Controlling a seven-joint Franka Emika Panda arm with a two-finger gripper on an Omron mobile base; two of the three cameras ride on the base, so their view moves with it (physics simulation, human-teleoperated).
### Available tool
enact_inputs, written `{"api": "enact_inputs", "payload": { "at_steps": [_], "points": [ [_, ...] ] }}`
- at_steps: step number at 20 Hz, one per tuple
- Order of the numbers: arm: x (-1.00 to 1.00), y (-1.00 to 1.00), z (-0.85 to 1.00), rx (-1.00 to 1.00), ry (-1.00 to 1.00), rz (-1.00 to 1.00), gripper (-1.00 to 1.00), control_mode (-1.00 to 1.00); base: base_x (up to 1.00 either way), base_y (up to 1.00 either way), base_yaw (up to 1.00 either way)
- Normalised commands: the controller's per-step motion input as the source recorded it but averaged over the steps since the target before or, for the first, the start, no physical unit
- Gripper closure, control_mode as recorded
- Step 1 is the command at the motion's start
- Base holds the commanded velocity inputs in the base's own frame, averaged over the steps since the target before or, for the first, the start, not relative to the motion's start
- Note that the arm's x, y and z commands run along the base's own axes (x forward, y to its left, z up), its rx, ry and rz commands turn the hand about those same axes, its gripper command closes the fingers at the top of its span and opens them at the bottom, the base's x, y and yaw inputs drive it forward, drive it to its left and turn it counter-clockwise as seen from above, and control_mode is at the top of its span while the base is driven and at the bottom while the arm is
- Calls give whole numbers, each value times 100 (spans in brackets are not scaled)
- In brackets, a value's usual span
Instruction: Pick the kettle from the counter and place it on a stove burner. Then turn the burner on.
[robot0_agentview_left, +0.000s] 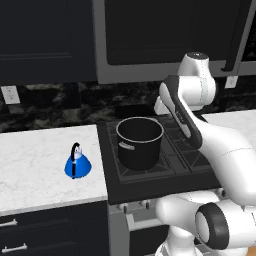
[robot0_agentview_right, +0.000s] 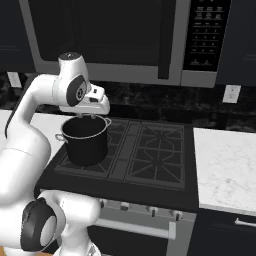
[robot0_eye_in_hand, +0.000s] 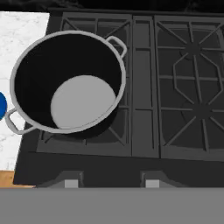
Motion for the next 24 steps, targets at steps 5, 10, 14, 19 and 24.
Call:
{"api": "enact_inputs", "payload": {
  "at_steps": [5, 10, 14, 19, 24],
  "points": [
    [-20, 44, 0, -3, 0, 8, -100, -100, 0, 0, 0],
    [-15, 99, -3, -3, 0, 6, -100, -100, 0, 0, 0],
    [-6, 100, -17, -1, 0, 5, -100, -100, 0, 0, 0],
    [0, 100, -56, 3, 0, 0, -100, -100, 0, 0, 0],
    [13, 100, -53, 15, 4, 0, -100, -100, 0, 0, 0]
  ]
}}
